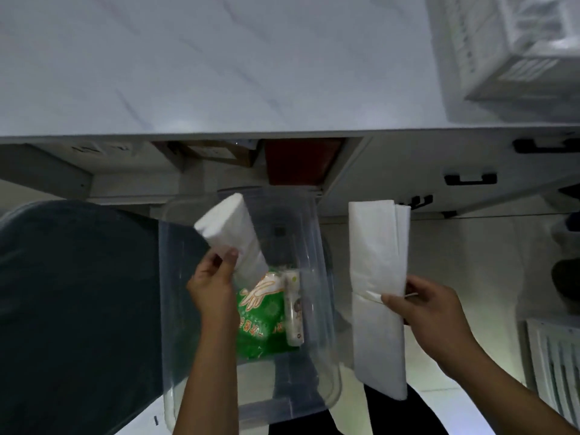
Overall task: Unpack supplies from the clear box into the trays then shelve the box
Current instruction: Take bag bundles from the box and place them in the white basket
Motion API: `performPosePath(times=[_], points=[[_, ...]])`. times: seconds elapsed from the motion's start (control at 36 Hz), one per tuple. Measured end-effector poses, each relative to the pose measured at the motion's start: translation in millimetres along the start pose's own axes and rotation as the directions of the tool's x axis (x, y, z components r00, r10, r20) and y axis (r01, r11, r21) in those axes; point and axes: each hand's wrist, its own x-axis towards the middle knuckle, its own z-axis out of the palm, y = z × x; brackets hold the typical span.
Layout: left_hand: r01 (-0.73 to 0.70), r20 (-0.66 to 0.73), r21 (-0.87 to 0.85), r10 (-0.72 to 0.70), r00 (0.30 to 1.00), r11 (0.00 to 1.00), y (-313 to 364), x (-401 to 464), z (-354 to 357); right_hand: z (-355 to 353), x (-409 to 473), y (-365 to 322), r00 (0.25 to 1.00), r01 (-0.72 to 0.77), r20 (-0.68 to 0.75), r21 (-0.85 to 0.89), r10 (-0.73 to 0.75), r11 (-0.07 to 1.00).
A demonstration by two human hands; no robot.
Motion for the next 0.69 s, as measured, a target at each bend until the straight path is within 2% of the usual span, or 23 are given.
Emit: performPosePath(times=[0.14, 0.22, 0.33, 0.5, 0.69], points=[[-0.167, 0.215, 0.120, 0.138, 0.967, 0.979, 54, -50, 29, -50, -8, -26, 0.993, 0.117, 0.018, 0.025, -0.117, 0.993], [-0.260, 0.288, 0.115, 0.219, 0.932, 0.959, 84, -76, 60, -85, -1, -39, 0.978, 0.200, 0.053, 0.051, -0.203, 0.978], [-0.333, 0.284, 0.087, 0.297, 0.911, 0.939, 111, -112, 108, -133, 22, -57, 0.947, 0.293, 0.113, 0.072, -0.300, 0.953], [-0.323, 0.221, 0.078, 0.299, 0.928, 0.943, 136, -161, 187, -215, 59, -91, 0.886, 0.401, 0.222, 0.074, -0.408, 0.913], [-0.319, 0.197, 0.159, 0.287, 0.938, 0.934, 156, -172, 265, -292, 82, -115, 0.836, 0.486, 0.207, 0.150, -0.508, 0.861]])
